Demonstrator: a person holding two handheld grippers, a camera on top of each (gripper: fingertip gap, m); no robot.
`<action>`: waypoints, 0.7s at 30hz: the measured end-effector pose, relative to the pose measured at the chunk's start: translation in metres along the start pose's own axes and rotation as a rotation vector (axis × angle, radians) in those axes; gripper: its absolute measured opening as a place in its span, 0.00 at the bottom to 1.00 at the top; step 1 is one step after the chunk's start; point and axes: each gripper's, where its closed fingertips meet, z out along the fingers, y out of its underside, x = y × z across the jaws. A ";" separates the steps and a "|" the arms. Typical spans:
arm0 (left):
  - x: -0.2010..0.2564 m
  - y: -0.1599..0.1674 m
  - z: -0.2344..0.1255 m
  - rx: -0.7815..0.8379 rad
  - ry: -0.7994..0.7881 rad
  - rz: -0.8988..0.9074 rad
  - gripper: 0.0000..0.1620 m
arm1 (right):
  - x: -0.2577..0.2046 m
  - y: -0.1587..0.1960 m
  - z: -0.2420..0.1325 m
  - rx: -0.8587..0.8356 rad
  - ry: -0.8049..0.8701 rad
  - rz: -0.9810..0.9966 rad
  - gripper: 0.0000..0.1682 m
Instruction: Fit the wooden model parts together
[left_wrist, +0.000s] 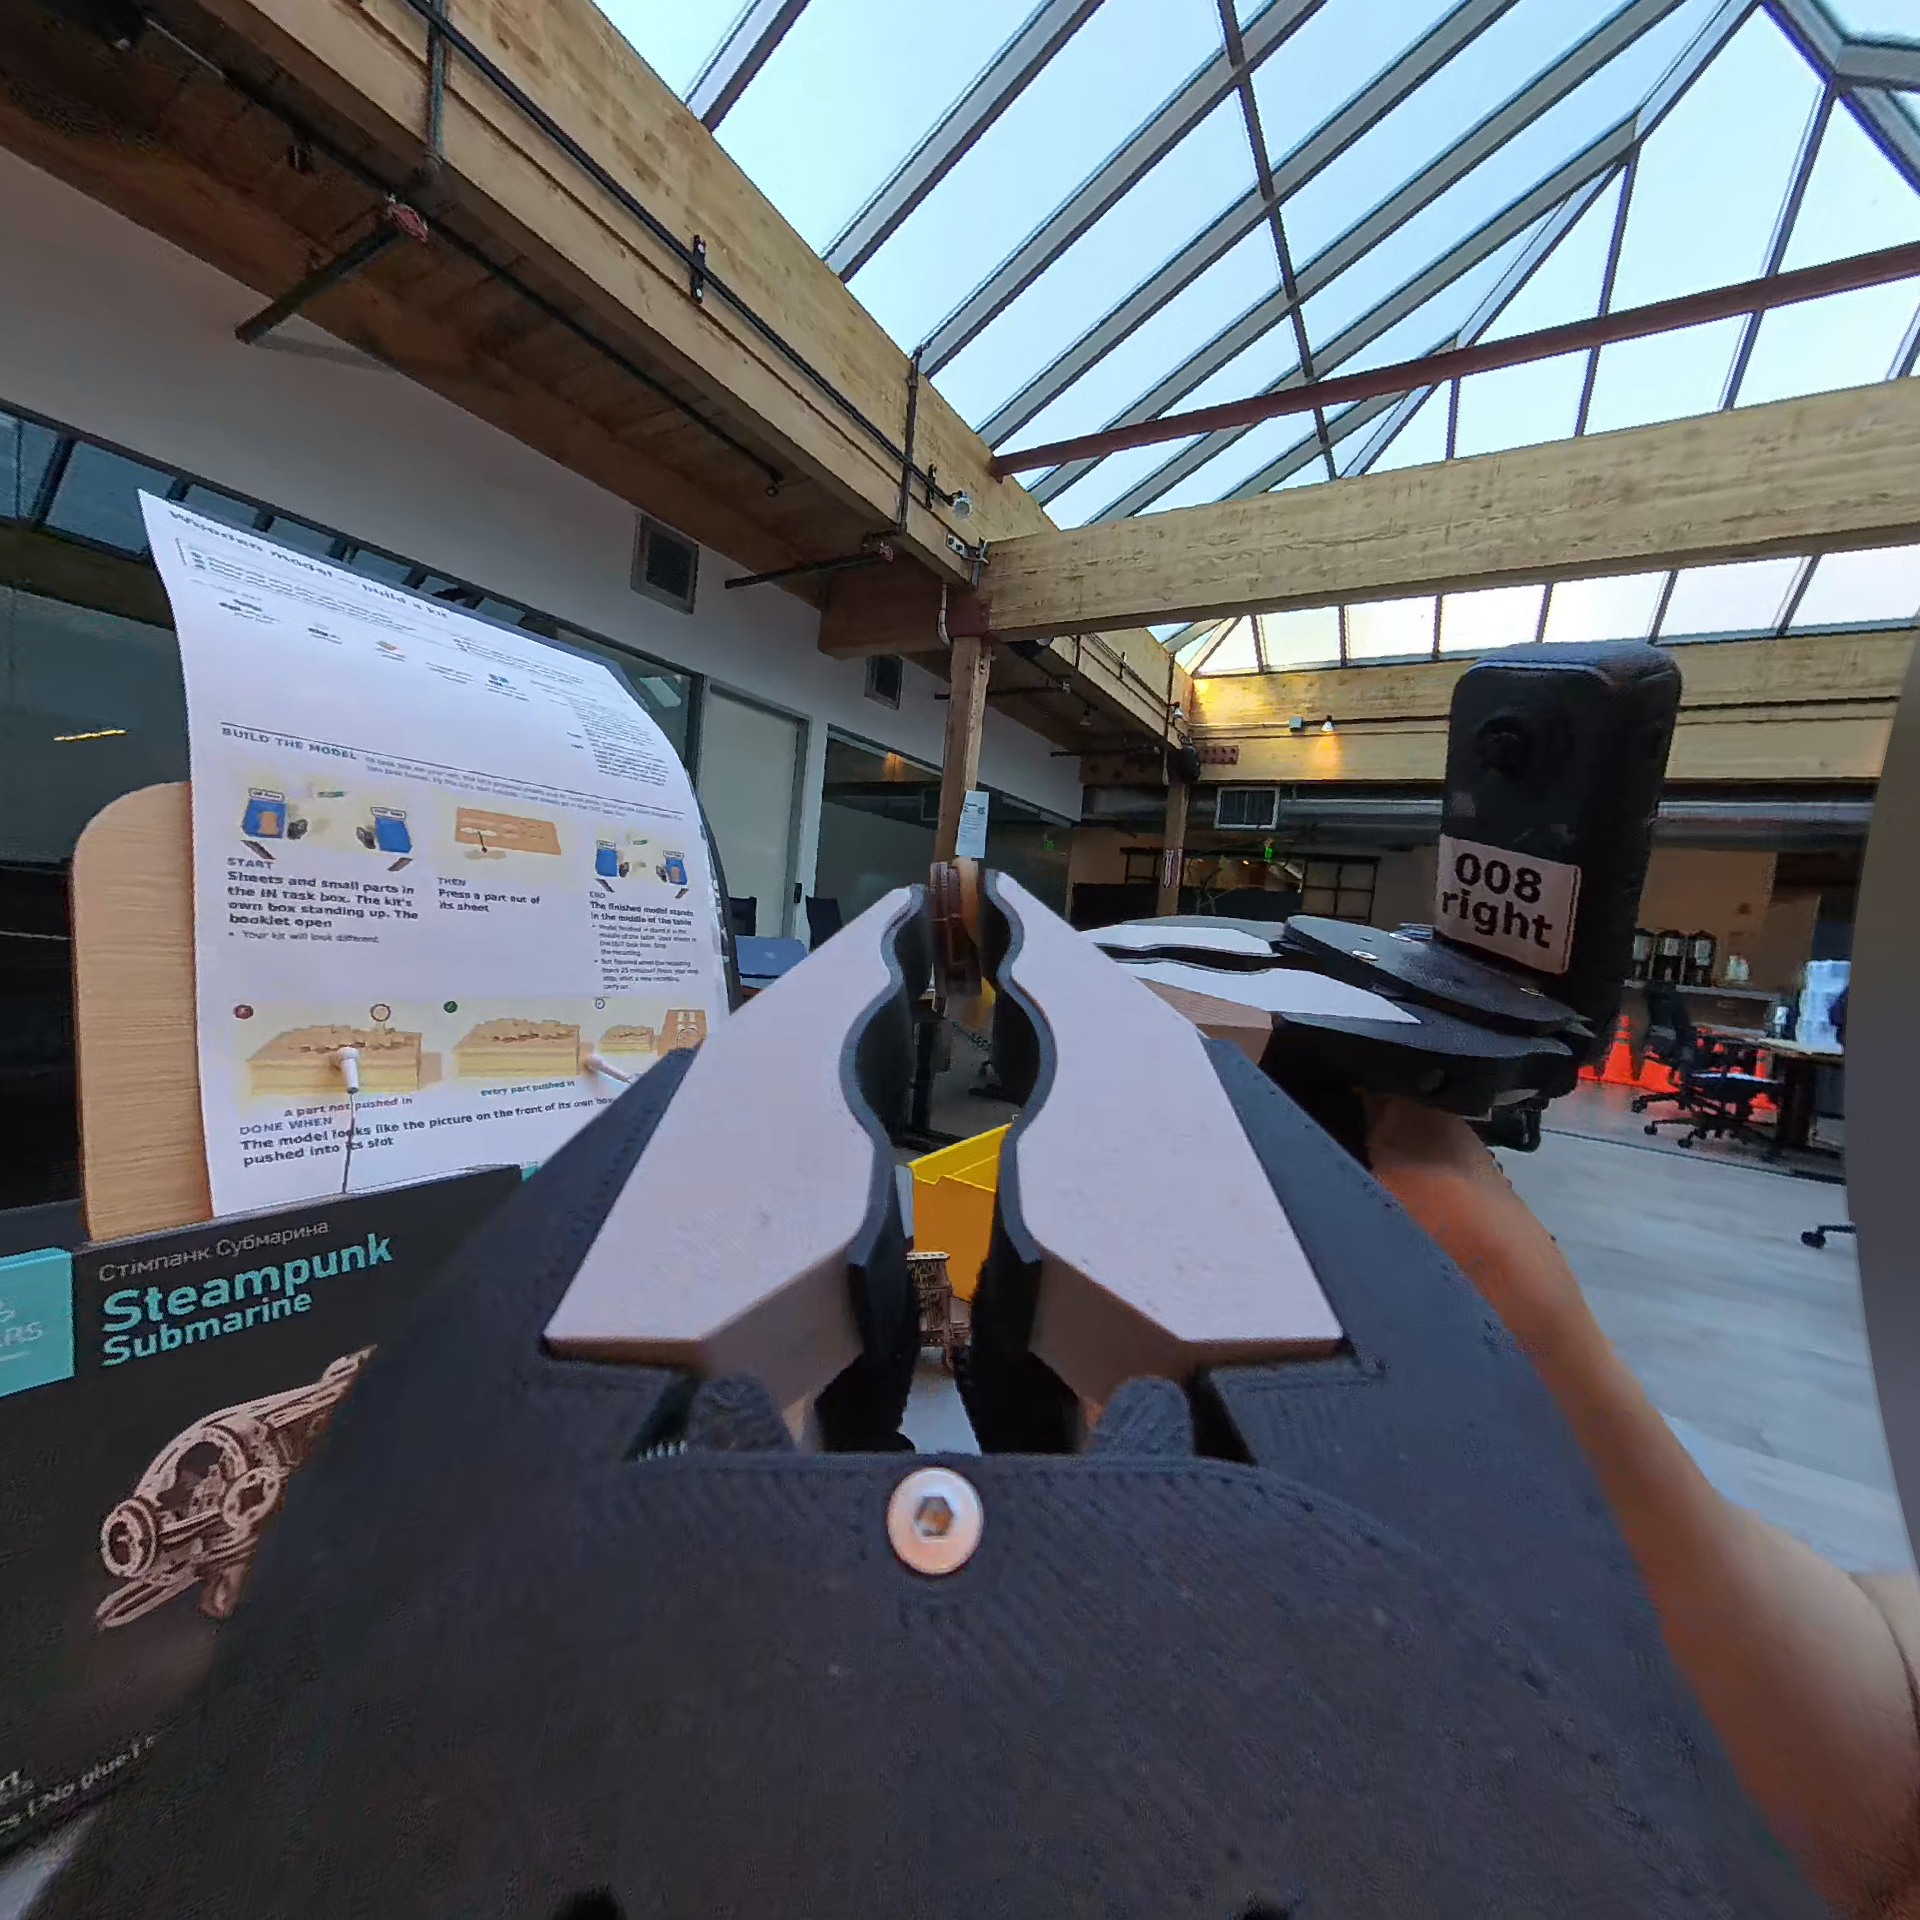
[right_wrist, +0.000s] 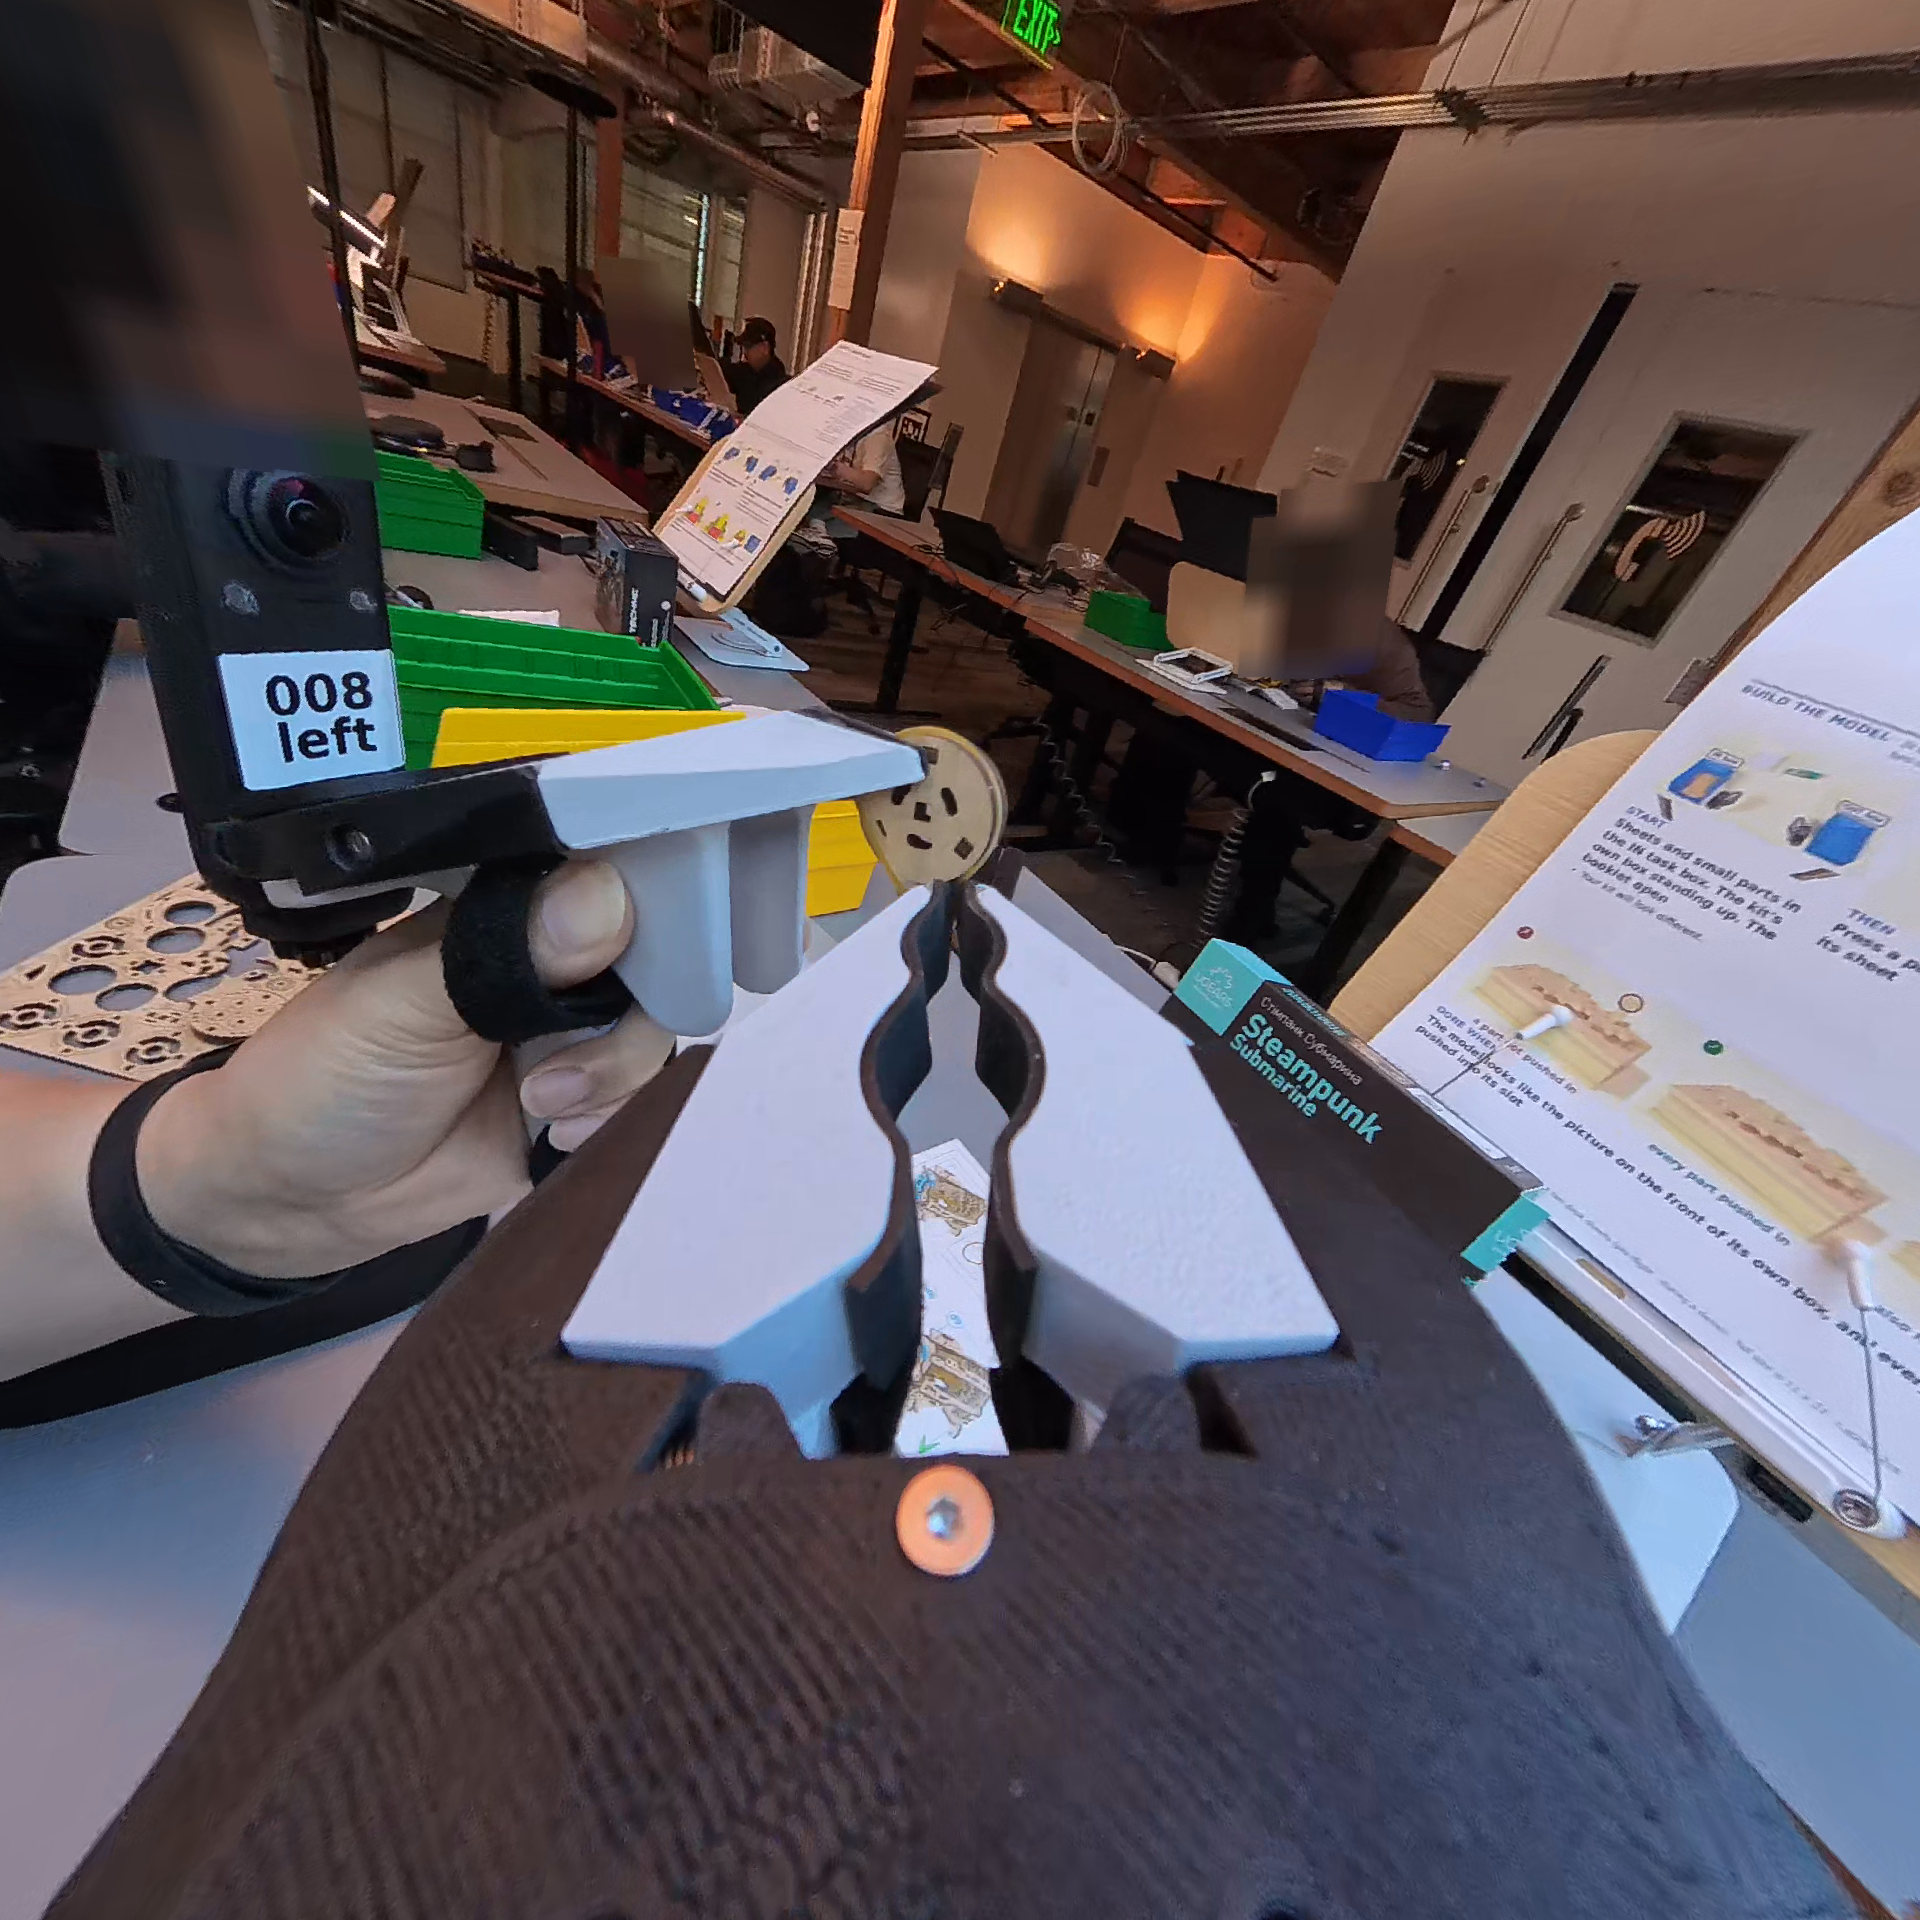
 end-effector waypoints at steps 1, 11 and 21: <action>0.001 0.000 0.000 0.003 0.002 0.000 0.04 | 0.000 -0.001 -0.001 0.005 -0.011 0.013 0.00; -0.002 -0.001 0.000 0.014 0.003 -0.044 0.04 | -0.002 0.000 0.001 -0.002 0.040 -0.028 0.00; -0.001 0.011 0.006 -0.106 0.027 -0.028 0.04 | 0.005 0.008 -0.003 -0.070 0.029 -0.026 0.00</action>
